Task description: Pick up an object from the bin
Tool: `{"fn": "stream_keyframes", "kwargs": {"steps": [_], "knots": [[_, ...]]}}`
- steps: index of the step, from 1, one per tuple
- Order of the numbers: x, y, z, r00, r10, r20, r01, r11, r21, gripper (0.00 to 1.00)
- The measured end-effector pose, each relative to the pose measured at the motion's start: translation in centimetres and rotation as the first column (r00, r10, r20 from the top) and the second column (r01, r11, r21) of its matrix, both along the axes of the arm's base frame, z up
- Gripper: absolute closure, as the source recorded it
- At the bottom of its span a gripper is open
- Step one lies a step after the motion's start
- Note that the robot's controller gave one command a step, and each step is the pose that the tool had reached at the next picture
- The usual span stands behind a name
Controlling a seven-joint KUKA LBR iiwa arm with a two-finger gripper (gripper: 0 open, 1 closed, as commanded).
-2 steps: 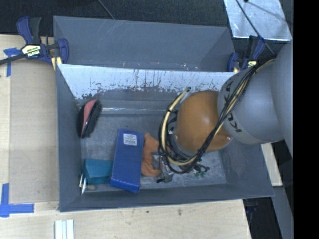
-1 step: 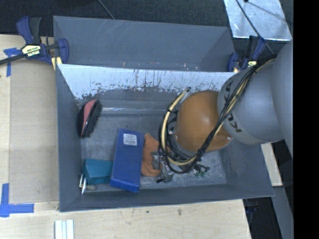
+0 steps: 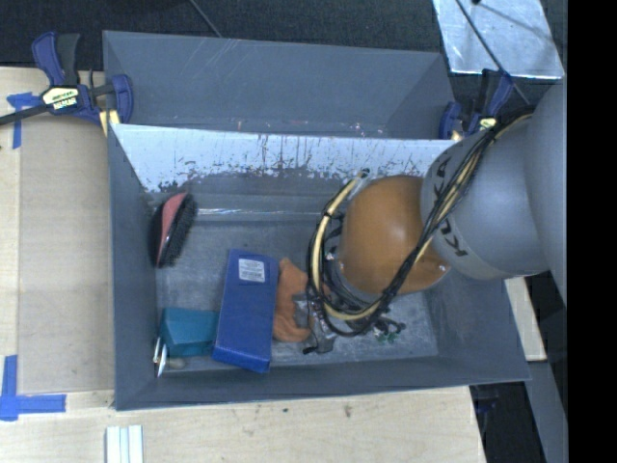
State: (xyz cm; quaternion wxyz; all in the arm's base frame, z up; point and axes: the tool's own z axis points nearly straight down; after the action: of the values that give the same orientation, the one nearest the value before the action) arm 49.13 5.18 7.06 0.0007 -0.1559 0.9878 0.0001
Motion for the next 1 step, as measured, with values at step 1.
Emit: {"fn": "stream_keyframes", "kwargs": {"steps": [1], "knots": [[0.0,0.0,0.0,1.0,0.0,0.0,0.0,1.0,0.0,1.0]]}}
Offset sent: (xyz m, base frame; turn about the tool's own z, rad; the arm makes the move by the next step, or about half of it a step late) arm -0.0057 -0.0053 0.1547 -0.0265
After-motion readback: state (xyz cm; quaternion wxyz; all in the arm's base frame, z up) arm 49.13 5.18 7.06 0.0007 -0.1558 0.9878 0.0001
